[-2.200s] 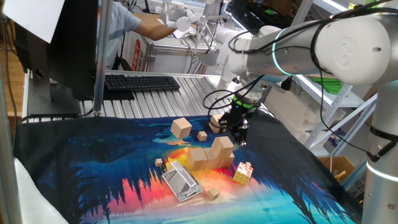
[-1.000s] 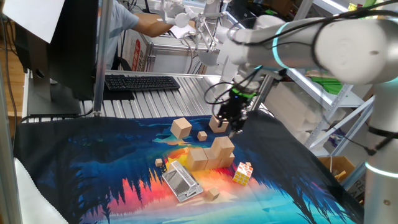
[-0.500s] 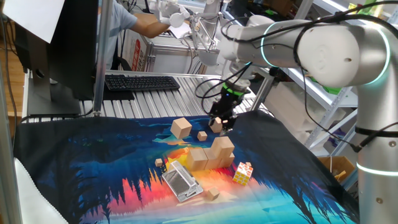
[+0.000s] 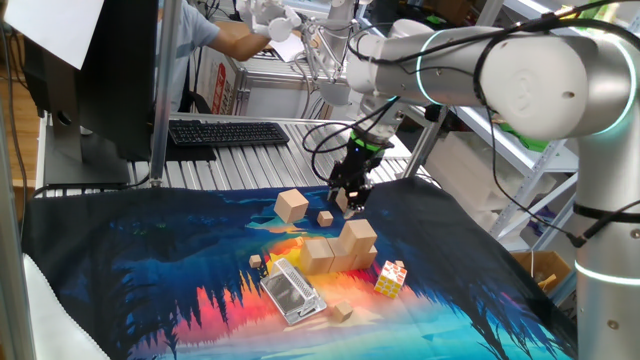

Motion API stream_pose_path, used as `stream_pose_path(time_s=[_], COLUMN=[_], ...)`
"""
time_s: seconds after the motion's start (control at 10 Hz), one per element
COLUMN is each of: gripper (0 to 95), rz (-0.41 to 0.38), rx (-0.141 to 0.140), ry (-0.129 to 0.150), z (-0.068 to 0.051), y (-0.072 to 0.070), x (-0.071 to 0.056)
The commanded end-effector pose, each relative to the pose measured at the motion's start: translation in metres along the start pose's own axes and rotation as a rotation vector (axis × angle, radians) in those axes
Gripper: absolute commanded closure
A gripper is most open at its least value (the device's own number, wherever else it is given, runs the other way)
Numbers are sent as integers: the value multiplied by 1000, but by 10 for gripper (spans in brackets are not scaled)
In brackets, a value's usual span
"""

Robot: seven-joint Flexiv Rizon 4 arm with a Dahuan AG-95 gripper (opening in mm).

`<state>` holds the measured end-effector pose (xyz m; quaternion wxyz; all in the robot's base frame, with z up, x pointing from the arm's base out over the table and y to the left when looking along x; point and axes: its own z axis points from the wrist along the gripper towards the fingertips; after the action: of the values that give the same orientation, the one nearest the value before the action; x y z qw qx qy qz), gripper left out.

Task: Stack the blocks into a pyramid shape

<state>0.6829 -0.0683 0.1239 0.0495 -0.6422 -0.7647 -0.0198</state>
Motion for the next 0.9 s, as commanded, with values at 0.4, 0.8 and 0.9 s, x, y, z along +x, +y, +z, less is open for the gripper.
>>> stream_pose_path(time_s=[0.4, 0.8, 0.9], gripper=[380, 380, 380], rz=[-52, -176, -202], rx=[26, 31, 31], ry=[51, 54, 51], z=[-29, -40, -40], y=[-27, -39, -40], x=[37, 43, 44])
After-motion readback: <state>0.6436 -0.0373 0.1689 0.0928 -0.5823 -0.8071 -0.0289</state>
